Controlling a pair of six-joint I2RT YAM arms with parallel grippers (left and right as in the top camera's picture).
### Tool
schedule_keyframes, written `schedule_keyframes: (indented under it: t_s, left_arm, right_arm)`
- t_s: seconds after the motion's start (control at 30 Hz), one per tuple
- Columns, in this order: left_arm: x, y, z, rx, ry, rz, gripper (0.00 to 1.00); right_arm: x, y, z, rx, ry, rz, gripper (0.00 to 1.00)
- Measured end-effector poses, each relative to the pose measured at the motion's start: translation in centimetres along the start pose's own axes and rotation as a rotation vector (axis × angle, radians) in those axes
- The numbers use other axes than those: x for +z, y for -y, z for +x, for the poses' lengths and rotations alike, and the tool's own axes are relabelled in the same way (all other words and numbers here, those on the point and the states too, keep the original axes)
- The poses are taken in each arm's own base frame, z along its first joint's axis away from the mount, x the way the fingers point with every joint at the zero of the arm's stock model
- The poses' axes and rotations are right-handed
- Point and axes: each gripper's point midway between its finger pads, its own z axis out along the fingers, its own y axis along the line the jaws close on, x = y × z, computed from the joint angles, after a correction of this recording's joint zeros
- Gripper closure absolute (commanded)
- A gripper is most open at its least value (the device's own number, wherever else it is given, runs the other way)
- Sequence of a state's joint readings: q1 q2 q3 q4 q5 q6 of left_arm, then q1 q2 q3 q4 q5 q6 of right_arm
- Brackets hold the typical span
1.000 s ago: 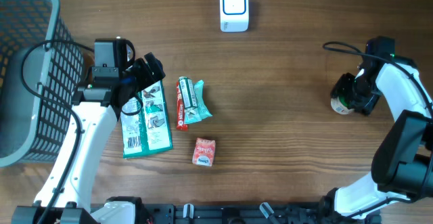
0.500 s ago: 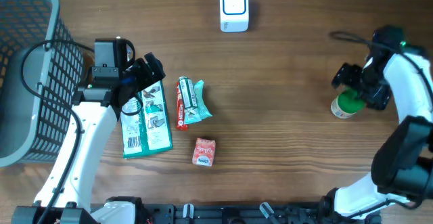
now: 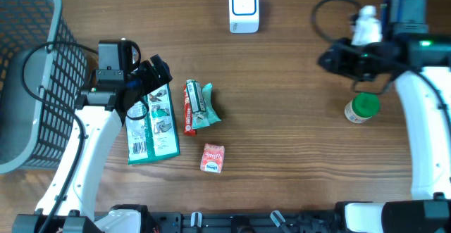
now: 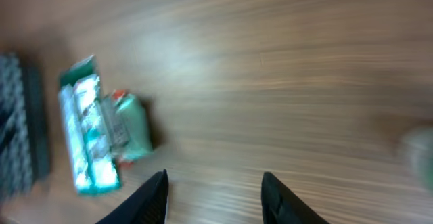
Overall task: Scan the item barcode
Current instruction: 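Release the bottle and reach the right gripper toward the green box, then grasp the green-and-white Axe Brand box with the right gripper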
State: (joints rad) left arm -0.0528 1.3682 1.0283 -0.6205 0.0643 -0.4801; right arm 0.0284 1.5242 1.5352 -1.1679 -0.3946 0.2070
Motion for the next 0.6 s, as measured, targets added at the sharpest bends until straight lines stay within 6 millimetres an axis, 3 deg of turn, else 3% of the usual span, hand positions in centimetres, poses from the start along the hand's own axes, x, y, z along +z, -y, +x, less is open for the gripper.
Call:
schedule_keyframes:
  t_s: [0.23,0.33,0.47,0.6]
  left_arm:
    - [0.0,0.0,0.0,0.0,0.0,0.0,0.0]
    - [0.0,0.0,0.0,0.0,0.0,0.0,0.0]
    - [0.0,0.0,0.0,0.0,0.0,0.0,0.0]
    - [0.0,0.0,0.0,0.0,0.0,0.0,0.0]
  right_arm:
    - [6.2,-8.9,4.1,-0.222,-0.073,-0.158,0.44]
    - [9.5,-12.7,6.8,-0.301,-0.088,-0.213,0.43]
    - [13.7,-16.3,9.6,-0.378,-0.053,-0.219,0.41]
    - [18.2,-18.4,12.6,-0.458,-0.022,-0.16,0.37]
